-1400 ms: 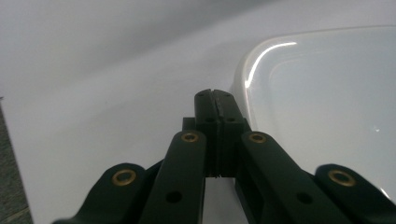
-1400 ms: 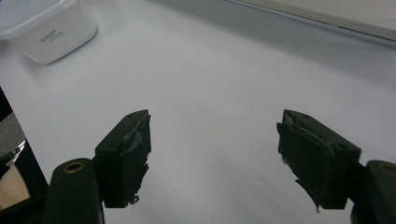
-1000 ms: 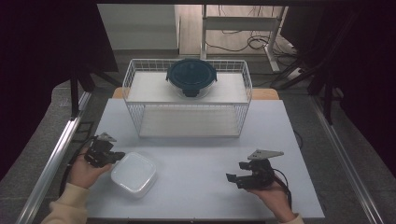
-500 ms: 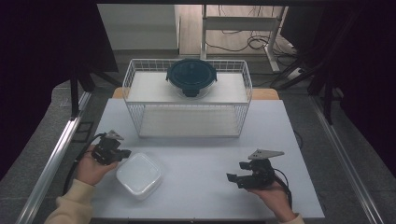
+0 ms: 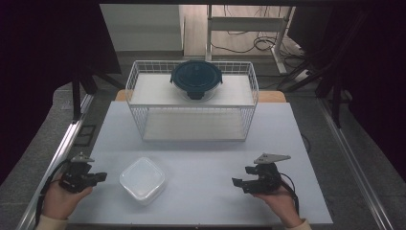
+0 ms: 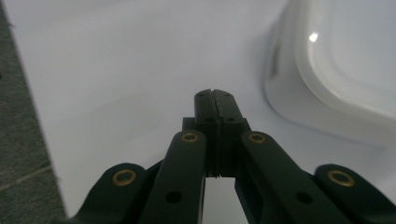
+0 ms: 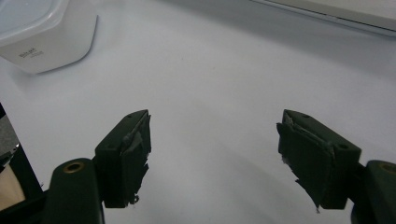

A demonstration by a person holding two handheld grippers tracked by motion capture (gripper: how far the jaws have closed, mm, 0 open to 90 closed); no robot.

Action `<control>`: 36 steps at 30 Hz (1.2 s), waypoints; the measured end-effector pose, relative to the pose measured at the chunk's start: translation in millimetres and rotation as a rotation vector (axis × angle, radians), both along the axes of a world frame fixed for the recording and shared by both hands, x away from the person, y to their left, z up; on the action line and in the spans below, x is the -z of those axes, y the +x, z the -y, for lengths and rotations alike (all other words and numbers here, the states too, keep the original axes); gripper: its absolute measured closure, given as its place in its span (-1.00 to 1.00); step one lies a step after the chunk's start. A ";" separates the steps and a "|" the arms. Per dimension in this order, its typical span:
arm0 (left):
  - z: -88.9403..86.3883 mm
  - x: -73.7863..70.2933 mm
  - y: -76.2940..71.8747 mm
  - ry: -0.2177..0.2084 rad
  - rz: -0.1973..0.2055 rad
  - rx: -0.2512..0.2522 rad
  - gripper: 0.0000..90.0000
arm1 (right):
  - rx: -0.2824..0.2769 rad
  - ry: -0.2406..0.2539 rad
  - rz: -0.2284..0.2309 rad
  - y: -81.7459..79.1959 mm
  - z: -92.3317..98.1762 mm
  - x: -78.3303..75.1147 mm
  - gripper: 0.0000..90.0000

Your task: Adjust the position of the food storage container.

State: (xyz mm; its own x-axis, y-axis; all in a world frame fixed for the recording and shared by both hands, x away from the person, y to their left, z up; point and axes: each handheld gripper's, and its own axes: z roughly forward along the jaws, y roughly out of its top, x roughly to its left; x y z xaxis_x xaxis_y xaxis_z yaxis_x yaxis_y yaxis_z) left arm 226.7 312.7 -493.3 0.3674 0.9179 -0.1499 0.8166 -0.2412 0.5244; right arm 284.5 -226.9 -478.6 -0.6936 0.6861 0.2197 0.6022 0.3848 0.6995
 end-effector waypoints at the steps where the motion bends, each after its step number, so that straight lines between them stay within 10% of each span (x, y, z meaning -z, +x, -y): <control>1: 3.3 1.5 -2.1 -0.011 -0.010 0.013 1.00 | -0.001 -0.003 0.001 0.1 -0.3 0.1 -0.43; 36: 140.8 5.1 64.9 -0.032 -0.017 0.253 1.00 | -0.014 -0.010 -0.010 0.0 -1.3 1.9 -0.43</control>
State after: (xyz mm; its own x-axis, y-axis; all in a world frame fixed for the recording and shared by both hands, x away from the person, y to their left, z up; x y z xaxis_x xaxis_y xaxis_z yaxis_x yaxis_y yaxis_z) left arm 291.6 171.9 -498.3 0.5820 0.7917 -0.1855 0.7410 -0.4224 0.5221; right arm 284.5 -225.7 -480.4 -0.7010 0.6785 0.2195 0.6035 0.4005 0.6895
